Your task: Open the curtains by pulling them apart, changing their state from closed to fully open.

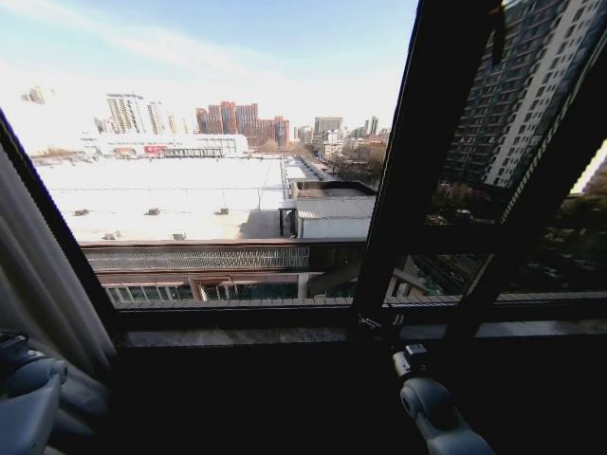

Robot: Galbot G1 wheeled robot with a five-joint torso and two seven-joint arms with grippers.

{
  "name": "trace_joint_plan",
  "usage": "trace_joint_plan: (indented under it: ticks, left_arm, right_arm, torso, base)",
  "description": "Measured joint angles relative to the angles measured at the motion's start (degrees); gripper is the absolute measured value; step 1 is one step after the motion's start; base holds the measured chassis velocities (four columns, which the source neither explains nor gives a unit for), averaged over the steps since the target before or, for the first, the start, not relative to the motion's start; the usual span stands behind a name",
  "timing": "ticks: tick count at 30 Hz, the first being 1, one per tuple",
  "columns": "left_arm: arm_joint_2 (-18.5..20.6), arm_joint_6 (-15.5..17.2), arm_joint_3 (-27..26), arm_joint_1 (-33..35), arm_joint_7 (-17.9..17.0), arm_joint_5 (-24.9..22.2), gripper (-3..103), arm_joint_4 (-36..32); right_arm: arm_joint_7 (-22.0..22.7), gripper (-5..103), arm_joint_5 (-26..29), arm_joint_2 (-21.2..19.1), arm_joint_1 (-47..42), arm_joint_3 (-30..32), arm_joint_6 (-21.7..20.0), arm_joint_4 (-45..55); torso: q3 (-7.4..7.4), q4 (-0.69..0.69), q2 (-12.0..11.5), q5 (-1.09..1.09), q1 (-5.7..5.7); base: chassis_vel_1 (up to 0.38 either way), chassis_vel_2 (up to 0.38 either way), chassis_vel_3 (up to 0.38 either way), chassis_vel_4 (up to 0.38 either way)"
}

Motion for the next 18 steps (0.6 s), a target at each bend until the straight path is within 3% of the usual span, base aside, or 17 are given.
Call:
trace_joint_plan:
  ticks: [5,7,9,10,13,18]
  left_arm:
    - [-1.12,-0.41,0.27,2.29,3.15,-1.14,-1,-4.55]
    - [-1.98,0.84,-0.07,4.12,5.02,-0.66,10,-8.63]
    - [-2.26,1.21,-0.3,4.63,5.27,-0.01,10,-9.85]
    - [-2.92,1.91,-0.99,5.8,5.55,1.94,15,-12.34]
    - [-4.77,2.85,-2.51,8.63,5.39,6.59,31,-17.28]
    - [-7.13,2.99,-3.67,11.43,4.35,9.59,41,-21.3]
  right_arm:
    - [0.0,100,0.0,0.0,0.0,0.01,0.0,0.0]
    - [0.0,100,0.0,0.0,0.0,0.0,0.0,0.0]
    - [0.0,100,0.0,0.0,0.0,0.0,0.0,0.0]
    - [0.0,100,0.0,0.0,0.0,0.0,0.0,0.0]
    - [0.0,100,0.0,0.0,0.0,0.0,0.0,0.0]
    - [0.0,100,0.0,0.0,0.0,0.0,0.0,0.0]
  torso:
    - [0.0,0.01,-0.01,-0.02,0.0]
    - [0.0,0.02,0.0,-0.05,0.0]
    - [0.0,0.01,0.0,-0.04,0.0]
    - [0.0,0.0,0.0,0.0,0.0]
    - [0.0,0.01,-0.01,-0.01,0.0]
    - [0.0,0.01,0.0,0.0,0.0]
  base:
    - [0.0,0.0,0.0,0.0]
    - [0.0,0.0,0.0,0.0]
    - [0.0,0.0,0.0,0.0]
    - [0.0,0.0,0.0,0.0]
    - [0.0,0.0,0.0,0.0]
    - [0.0,0.0,0.0,0.0]
